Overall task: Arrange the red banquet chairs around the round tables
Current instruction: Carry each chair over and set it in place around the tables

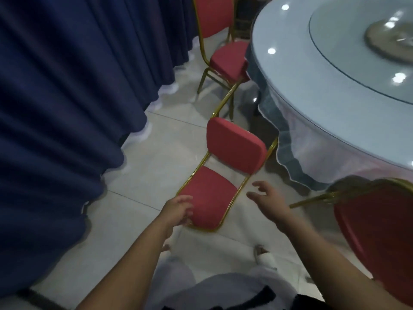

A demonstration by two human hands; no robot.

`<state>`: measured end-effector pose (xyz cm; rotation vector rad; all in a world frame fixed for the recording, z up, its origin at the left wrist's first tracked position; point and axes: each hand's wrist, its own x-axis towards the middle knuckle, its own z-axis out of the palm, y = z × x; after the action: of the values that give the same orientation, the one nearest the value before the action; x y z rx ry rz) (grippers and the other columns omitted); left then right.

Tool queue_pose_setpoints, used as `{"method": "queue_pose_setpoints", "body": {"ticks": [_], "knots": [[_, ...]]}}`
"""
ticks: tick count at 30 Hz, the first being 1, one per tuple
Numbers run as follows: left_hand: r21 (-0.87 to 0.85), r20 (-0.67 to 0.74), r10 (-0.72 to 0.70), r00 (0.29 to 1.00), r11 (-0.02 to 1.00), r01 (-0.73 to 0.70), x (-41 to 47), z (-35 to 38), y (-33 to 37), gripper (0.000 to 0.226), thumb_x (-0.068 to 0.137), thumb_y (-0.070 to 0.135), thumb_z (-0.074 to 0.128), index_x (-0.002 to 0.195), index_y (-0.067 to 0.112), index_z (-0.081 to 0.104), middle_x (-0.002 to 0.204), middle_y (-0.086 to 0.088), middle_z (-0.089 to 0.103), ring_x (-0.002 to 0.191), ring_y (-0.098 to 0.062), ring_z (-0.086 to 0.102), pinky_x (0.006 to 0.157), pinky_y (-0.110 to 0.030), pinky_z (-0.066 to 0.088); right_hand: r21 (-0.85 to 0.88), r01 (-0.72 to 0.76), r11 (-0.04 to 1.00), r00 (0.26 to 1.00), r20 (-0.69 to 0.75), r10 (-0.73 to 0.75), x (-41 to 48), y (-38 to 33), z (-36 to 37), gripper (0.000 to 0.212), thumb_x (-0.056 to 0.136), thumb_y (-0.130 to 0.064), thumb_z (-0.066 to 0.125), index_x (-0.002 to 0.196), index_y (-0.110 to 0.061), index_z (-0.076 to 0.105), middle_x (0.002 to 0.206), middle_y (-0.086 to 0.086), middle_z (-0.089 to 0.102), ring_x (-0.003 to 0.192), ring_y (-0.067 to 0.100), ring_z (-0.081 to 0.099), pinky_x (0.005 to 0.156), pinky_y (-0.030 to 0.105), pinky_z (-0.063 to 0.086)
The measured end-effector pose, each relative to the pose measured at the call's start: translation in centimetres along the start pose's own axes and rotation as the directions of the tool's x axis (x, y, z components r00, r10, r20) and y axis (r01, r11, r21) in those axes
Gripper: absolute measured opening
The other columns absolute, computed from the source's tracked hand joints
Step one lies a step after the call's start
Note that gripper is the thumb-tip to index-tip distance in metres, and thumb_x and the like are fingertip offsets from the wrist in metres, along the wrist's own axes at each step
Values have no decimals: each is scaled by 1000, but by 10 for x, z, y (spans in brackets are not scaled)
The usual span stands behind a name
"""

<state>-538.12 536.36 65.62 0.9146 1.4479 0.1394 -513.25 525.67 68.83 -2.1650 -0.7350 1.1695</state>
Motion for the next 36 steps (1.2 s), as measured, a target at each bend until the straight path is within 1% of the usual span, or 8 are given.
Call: {"method": "queue_pose_setpoints", "body": {"ticks": [4, 10, 14, 18, 22, 26, 31, 36], "knots": [[79, 71, -38, 997, 996, 33, 26, -69, 12, 22, 93, 8, 58, 109, 20, 68, 102, -10, 71, 84, -22, 68, 75, -35, 57, 131, -116, 985, 986, -103, 130, -19, -27, 47, 45, 87, -40, 67, 129, -25, 57, 132, 4, 53, 99, 14, 54, 78, 30, 41], [321, 116, -103, 988, 945, 61, 67, -112, 24, 25, 97, 10, 51, 118, 14, 63, 110, -12, 66, 93, -26, 64, 84, -38, 54, 242, -220, 945, 945, -189, 268, -42, -27, 94, 42, 87, -39, 66, 127, -28, 58, 127, 0, 53, 101, 13, 53, 74, 27, 43], [450, 112, -159, 981, 888, 93, 82, -127, 18, 28, 100, 16, 48, 126, 13, 58, 114, -10, 61, 99, -27, 61, 86, -38, 52, 295, -390, 872, 890, -121, 439, -48, 9, 121, 44, 88, -38, 67, 128, -21, 58, 123, 4, 57, 104, 22, 58, 83, 32, 44], [646, 54, -219, 974, 752, 133, 104, -146, 7, 31, 96, 13, 55, 126, 13, 60, 112, -13, 60, 93, -26, 56, 80, -33, 47, 353, -513, 783, 832, -20, 554, -23, 49, 144, 43, 87, -33, 71, 124, -13, 61, 101, 6, 62, 86, 20, 56, 71, 29, 43], [745, 51, -178, 983, 662, 81, 171, -148, -3, 32, 92, 9, 59, 123, 9, 64, 122, -16, 62, 110, -32, 59, 91, -34, 49, 349, -656, 669, 725, 46, 687, 12, 106, 172, 41, 90, -29, 69, 125, -11, 59, 117, 14, 61, 98, 30, 59, 74, 34, 45], [758, 79, -139, 987, 651, 31, 266, -132, -37, 36, 92, 17, 58, 128, 17, 60, 126, -12, 59, 106, -29, 59, 93, -37, 50, 364, -760, 538, 603, 89, 792, 59, 163, 212, 39, 91, -37, 66, 115, -6, 60, 116, 19, 60, 97, 31, 58, 79, 40, 45], [822, 78, -215, 973, 566, 60, 412, -116, -121, 47, 93, 23, 59, 138, 17, 50, 135, -12, 54, 114, -29, 56, 100, -37, 48, 325, -722, 611, 665, 85, 742, 166, 229, 286, 48, 89, -42, 68, 123, -10, 58, 120, 28, 62, 111, 45, 60, 93, 57, 50], [808, 39, -243, 969, 579, 113, 546, -100, -200, 65, 91, 33, 64, 148, 20, 36, 144, -13, 45, 116, -29, 54, 100, -37, 47, 378, -710, 595, 662, 70, 746, 277, 306, 362, 78, 83, -49, 73, 145, -14, 40, 103, 12, 63, 101, 27, 60, 94, 50, 49]]}}
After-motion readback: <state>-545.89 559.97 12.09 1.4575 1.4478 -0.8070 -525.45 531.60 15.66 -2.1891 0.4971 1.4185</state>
